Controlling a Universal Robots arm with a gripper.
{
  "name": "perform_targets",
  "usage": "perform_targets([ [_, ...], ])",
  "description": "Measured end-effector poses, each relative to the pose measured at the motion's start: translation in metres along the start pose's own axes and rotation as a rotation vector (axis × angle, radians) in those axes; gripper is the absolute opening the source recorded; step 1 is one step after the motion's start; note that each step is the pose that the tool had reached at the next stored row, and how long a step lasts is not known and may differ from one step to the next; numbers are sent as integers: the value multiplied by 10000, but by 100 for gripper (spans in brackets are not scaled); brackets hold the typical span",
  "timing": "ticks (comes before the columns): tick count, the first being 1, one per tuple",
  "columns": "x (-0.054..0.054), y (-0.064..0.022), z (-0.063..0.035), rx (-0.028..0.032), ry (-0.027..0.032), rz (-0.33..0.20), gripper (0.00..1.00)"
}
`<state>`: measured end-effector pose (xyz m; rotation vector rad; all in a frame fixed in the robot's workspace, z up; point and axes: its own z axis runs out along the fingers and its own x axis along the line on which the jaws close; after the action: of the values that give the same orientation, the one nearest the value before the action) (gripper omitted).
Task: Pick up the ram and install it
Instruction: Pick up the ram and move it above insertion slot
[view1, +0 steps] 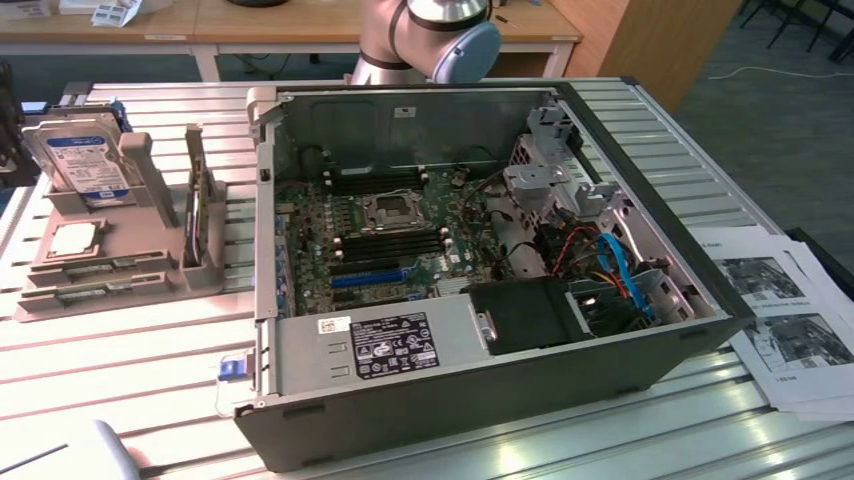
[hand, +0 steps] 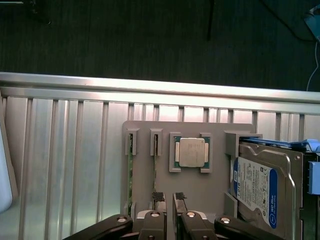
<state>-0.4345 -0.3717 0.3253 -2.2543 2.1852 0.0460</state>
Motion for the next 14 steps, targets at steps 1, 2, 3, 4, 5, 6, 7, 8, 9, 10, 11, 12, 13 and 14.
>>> perform_targets([
  [1, 0, 0, 0, 0, 0, 0, 24],
  [2, 0, 0, 0, 1, 0, -1, 24],
  [3, 0, 0, 0, 0, 0, 0, 24],
  [4, 0, 0, 0, 1, 0, 0, 24],
  [5, 0, 0, 0, 0, 0, 0, 24],
  [6, 0, 0, 0, 1, 0, -1, 24],
  [7, 3, 1, 2, 3, -1, 1, 24],
  [8, 10, 0, 2, 3, -1, -1, 24],
  [9, 18, 0, 1, 2, 0, -1, 24],
  [10, 27, 0, 0, 1, 0, 0, 24],
  [11, 37, 1, 0, 0, 1, 0, 24],
  [12, 47, 0, -1, 0, 2, 0, 24],
  [13, 58, 0, -1, -1, 3, 0, 24],
  [14, 70, 0, -1, -3, 5, 0, 24],
])
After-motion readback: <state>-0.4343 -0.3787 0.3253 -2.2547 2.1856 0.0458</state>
